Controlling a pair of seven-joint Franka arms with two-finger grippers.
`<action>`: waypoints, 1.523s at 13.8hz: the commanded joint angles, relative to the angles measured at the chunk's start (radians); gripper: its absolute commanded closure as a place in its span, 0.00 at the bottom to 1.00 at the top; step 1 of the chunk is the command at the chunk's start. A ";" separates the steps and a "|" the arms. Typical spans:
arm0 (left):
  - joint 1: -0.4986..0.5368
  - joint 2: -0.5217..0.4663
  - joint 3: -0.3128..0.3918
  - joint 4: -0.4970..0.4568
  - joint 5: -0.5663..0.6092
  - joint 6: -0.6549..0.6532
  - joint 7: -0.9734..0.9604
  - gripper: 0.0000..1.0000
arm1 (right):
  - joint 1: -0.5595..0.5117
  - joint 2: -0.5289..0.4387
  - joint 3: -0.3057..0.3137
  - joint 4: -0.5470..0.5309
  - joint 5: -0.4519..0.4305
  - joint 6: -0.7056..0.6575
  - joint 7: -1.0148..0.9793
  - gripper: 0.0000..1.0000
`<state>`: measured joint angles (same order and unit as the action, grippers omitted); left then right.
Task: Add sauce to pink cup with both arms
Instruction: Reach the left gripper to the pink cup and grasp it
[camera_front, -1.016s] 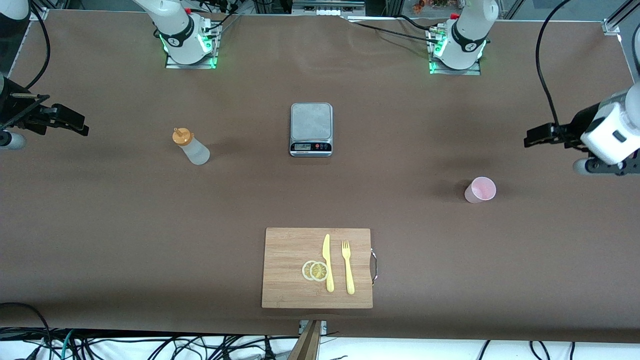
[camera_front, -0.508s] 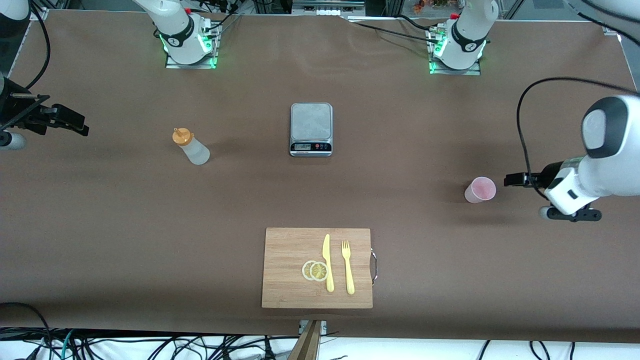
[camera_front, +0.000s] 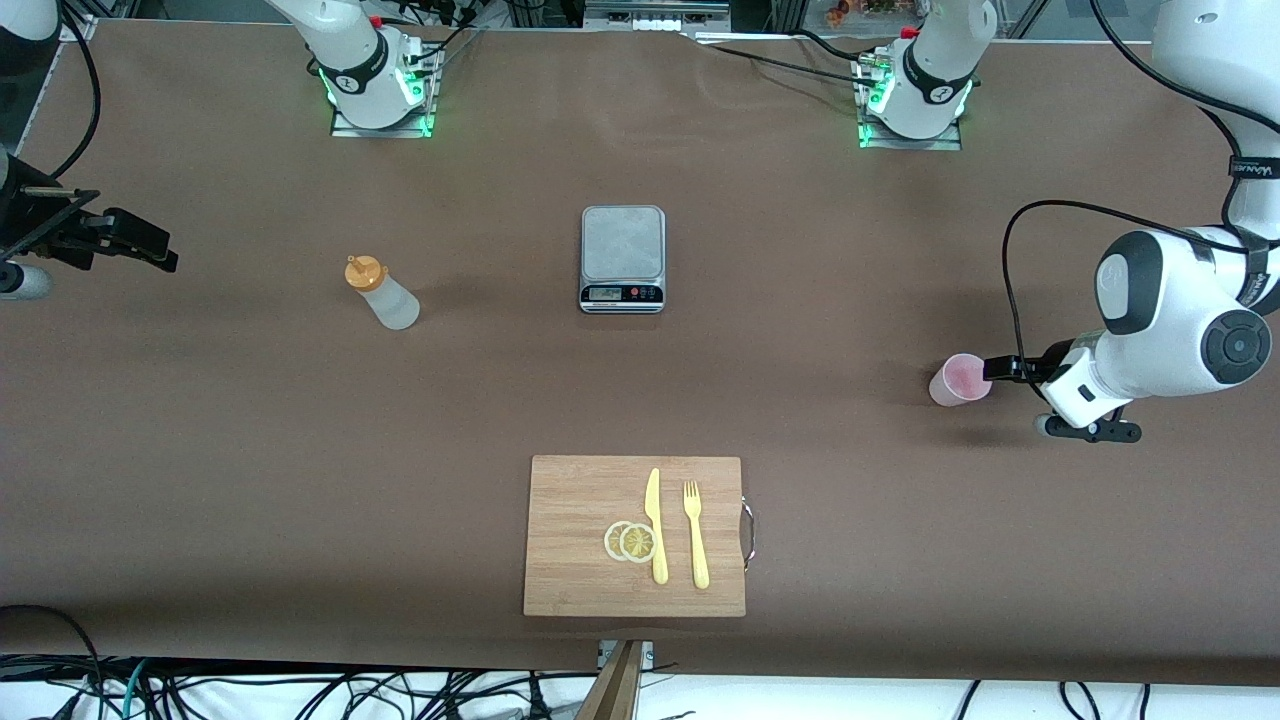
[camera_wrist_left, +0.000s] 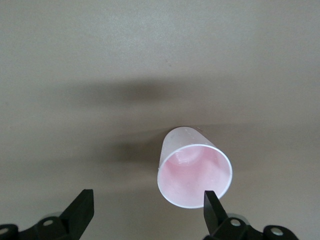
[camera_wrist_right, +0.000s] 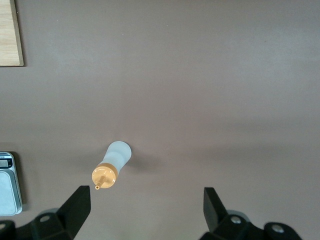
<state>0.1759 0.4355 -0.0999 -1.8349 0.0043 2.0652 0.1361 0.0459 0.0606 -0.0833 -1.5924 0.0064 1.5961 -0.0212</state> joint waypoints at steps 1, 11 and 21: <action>-0.001 -0.012 0.005 -0.091 0.019 0.131 0.027 0.05 | -0.006 0.004 -0.001 0.014 0.015 -0.007 -0.020 0.00; -0.015 -0.006 0.008 -0.139 0.011 0.190 -0.044 0.89 | -0.006 0.004 -0.001 0.014 0.014 -0.008 -0.022 0.00; -0.102 -0.021 -0.043 0.020 -0.032 0.009 -0.159 1.00 | -0.006 0.004 -0.001 0.014 0.015 -0.010 -0.022 0.00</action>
<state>0.1342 0.4351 -0.1178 -1.8871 -0.0047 2.1743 0.0637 0.0453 0.0606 -0.0836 -1.5924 0.0064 1.5960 -0.0221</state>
